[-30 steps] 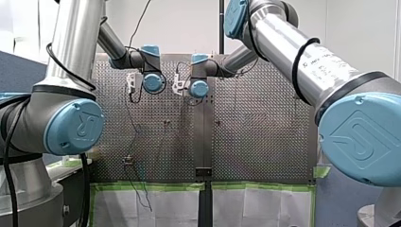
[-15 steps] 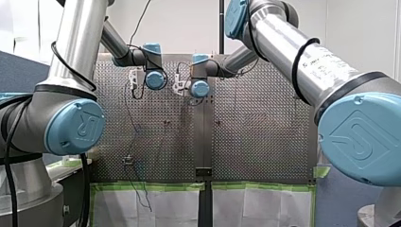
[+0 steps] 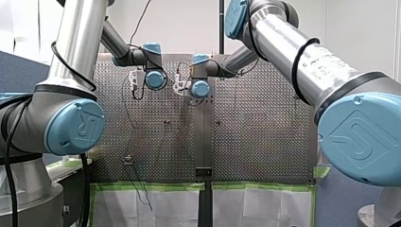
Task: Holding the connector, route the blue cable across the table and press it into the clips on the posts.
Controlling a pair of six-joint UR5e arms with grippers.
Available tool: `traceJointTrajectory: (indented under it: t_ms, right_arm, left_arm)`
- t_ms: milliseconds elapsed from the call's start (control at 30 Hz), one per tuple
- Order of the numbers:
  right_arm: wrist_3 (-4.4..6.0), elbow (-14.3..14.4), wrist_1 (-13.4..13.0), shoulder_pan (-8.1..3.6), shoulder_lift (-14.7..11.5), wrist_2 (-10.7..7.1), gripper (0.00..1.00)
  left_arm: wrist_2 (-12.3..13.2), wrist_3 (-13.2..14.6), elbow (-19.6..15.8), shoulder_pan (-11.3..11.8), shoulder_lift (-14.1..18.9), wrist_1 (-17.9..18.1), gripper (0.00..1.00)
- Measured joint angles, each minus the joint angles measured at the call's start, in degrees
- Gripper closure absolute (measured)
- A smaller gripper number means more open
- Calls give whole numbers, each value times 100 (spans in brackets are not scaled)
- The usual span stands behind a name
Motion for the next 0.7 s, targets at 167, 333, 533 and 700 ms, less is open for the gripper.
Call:
traceJointTrajectory:
  t_ms: [167, 333, 533, 700]
  right_arm:
    - [14, 0, 59, 5, -3, 0, 100]
    - [17, 56, 220, 18, -5, 0, 100]
    - [-12, 318, 270, 26, -30, 1, 100]
    - [-22, 539, 261, 6, -171, 9, 100]
  left_arm:
    - [-92, -62, -4, -20, 1, -129, 100]
    - [-291, -68, -94, -67, 5, -358, 100]
    - [-336, -72, -335, -131, 30, -531, 100]
    - [-327, -108, -550, -154, 55, -386, 100]
